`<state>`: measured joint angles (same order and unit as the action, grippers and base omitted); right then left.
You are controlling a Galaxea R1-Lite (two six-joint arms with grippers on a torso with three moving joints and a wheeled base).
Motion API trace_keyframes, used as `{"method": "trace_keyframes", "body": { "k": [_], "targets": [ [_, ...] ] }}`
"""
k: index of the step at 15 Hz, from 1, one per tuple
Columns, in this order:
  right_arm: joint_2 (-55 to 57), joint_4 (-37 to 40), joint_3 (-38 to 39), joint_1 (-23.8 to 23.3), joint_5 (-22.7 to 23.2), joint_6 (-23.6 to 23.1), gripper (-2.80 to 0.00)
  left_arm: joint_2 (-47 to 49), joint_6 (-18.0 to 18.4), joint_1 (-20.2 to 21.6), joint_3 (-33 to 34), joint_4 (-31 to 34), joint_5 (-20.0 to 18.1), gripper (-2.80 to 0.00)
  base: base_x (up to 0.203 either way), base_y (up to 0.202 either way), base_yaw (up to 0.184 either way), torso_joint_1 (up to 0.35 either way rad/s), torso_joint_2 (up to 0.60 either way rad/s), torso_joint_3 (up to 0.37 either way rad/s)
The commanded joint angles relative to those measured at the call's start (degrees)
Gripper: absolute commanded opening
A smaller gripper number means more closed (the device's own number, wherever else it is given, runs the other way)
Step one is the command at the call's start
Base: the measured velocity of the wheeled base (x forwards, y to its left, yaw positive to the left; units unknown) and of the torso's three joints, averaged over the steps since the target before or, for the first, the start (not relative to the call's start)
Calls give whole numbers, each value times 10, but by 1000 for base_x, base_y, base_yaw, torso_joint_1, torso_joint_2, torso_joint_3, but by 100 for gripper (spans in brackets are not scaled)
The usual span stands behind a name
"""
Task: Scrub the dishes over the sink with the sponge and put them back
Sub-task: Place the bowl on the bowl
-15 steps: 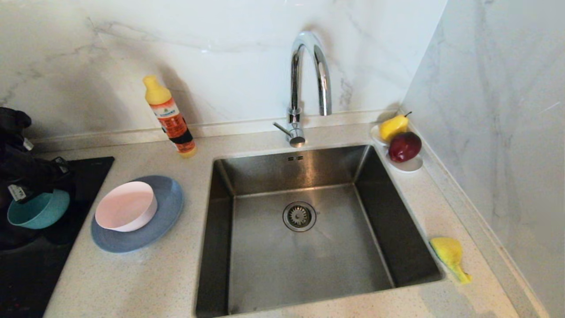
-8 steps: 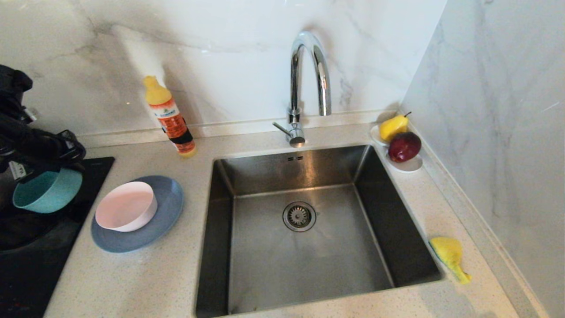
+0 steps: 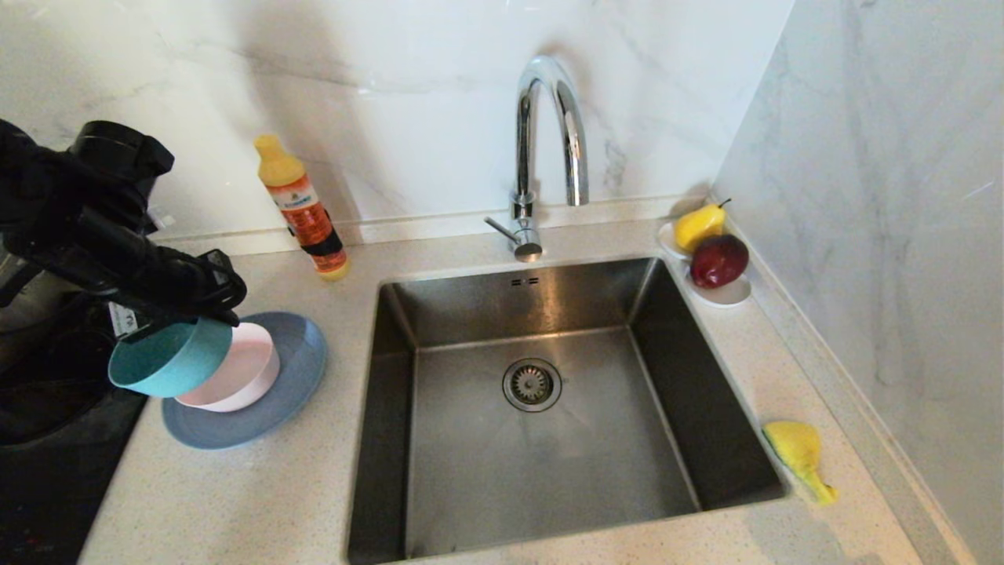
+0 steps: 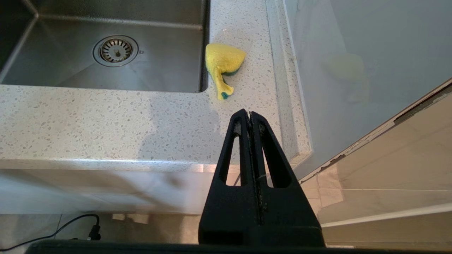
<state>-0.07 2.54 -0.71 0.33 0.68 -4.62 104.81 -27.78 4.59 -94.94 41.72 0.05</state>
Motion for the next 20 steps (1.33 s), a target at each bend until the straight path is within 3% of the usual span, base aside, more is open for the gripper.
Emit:
{"method": "trace_keyframes", "body": {
  "k": [1, 11, 12, 16, 20],
  "targets": [
    [0, 0, 0, 0, 0, 0, -280, 1, -2, -4, 60, -49, 2, -280, 0, 0, 0, 0, 0, 0],
    [0, 0, 0, 0, 0, 0, -280, 22, -2, -3, 79, -74, 5, -280, 0, 0, 0, 0, 0, 0],
    [0, 0, 0, 0, 0, 0, -280, 24, -2, -3, 79, -81, 12, 0, 0, 0, 0, 0, 0, 0],
    [0, 0, 0, 0, 0, 0, -280, 34, -3, -3, 66, -123, 26, 0, 0, 0, 0, 0, 0, 0],
    [0, 0, 0, 0, 0, 0, -280, 13, -10, -3, 27, -121, 23, 0, 0, 0, 0, 0, 0, 0]
  ]
}}
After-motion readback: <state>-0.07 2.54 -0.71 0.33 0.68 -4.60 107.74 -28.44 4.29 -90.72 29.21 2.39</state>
